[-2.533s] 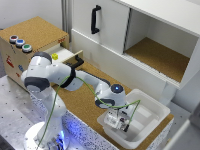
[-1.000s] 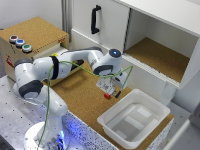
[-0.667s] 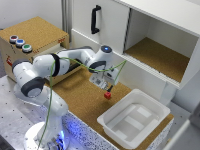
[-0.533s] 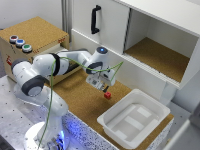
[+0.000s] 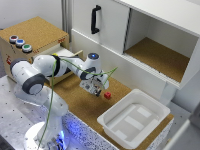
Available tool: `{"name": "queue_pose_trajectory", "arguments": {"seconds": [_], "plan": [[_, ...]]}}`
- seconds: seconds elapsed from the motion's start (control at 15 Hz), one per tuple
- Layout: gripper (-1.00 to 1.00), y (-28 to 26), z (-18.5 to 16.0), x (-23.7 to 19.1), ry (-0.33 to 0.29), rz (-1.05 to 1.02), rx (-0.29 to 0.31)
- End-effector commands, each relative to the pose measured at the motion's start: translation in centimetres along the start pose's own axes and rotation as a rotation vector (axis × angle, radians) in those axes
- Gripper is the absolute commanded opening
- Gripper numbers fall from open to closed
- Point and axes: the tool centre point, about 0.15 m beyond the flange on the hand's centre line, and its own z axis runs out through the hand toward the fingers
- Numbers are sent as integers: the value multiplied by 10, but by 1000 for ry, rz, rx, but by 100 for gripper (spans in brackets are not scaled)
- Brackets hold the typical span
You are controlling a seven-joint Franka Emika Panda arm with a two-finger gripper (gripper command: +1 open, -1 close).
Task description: Put the purple block on the table
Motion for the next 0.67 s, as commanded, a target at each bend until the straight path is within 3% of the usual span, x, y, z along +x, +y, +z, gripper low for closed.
{"name": "queue_pose_trajectory", "arguments": {"seconds": [0.0, 0.2, 0.6], "plan": [[-100, -6, 38, 33, -44, 15, 22], [-100, -12, 45, 38, -63, 15, 35], [-100, -20, 43, 52, -38, 33, 54]]}}
